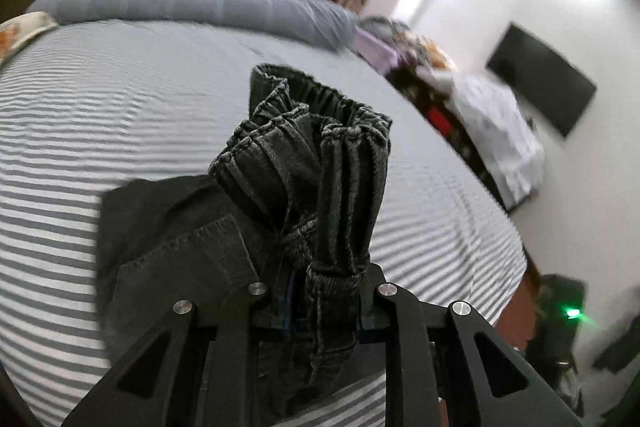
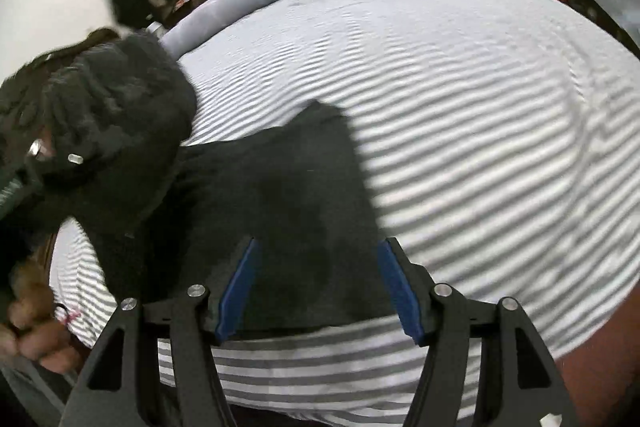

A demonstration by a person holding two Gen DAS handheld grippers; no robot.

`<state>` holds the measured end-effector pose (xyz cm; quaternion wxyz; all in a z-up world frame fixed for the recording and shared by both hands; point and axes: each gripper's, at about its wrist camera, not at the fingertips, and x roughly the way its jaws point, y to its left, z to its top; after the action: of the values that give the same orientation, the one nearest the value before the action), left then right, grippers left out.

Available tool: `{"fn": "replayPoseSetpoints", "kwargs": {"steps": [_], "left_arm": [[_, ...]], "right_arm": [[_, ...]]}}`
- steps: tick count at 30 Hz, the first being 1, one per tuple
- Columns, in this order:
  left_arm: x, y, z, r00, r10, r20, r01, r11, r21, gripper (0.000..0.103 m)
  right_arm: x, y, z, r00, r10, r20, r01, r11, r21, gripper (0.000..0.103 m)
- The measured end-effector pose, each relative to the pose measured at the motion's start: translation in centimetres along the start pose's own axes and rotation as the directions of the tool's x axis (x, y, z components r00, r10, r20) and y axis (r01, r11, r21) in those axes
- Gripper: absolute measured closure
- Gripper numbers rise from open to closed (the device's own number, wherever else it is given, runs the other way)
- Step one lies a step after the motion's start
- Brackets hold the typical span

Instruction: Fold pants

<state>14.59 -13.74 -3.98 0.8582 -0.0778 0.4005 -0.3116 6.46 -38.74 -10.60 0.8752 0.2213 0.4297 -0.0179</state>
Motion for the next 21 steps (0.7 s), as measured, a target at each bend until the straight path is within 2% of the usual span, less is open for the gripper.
{"fn": "replayPoseSetpoints", "kwargs": {"steps": [5,8,10,12,13,14,15,18,21], "left_arm": [[6.0,-3.9,-2.9,0.994,0.052,-0.101,-0.046,0.997,0.063,0.082],[7.8,-4.6,-4.5,0.989,0.094,-0.115,-0.083,0.991,0.101,0.08],[8.0,-4.9,-5.2,0.987,0.113,-0.115,-0.097,0.986,0.134,0.074],[8.0,-5.2,-5.5,0.988,0.107,-0.11,-0.089,0.984,0.157,0.057],[7.7,-5.5,-5.6,0.991,0.083,-0.107,-0.064,0.984,0.167,0.052],[7.5,-5.5,-5.7,0.992,0.067,-0.108,-0.048,0.984,0.173,0.041],[7.2,-6.1,-5.7,0.993,0.051,-0.109,-0.031,0.983,0.183,0.037],[5.9,-6.5,-6.3,0.993,0.055,-0.108,-0.03,0.975,0.219,0.035],[4.3,-5.0,-7.2,0.99,0.048,-0.135,-0.022,0.981,0.193,0.035]], "right_arm": [[-0.2,-4.8,-0.4,1.0,0.011,-0.012,-0.01,0.996,0.09,0.042],[-0.2,-6.7,-0.8,1.0,0.02,-0.014,-0.019,0.993,0.112,0.042],[0.0,-7.4,-0.7,0.999,0.028,-0.017,-0.026,0.993,0.118,0.042],[0.2,-8.0,-0.6,0.999,0.036,-0.017,-0.033,0.992,0.125,0.042],[0.3,-8.1,-0.6,0.999,0.039,-0.015,-0.037,0.991,0.127,0.042],[0.4,-8.3,-0.5,0.999,0.043,-0.013,-0.041,0.99,0.132,0.042],[0.4,-8.5,-0.5,0.999,0.049,-0.011,-0.047,0.99,0.136,0.042],[0.3,-8.5,-0.4,0.997,0.072,0.0,-0.071,0.988,0.134,0.042],[0.2,-7.9,-0.4,0.994,0.112,0.005,-0.112,0.986,0.125,0.042]]}}
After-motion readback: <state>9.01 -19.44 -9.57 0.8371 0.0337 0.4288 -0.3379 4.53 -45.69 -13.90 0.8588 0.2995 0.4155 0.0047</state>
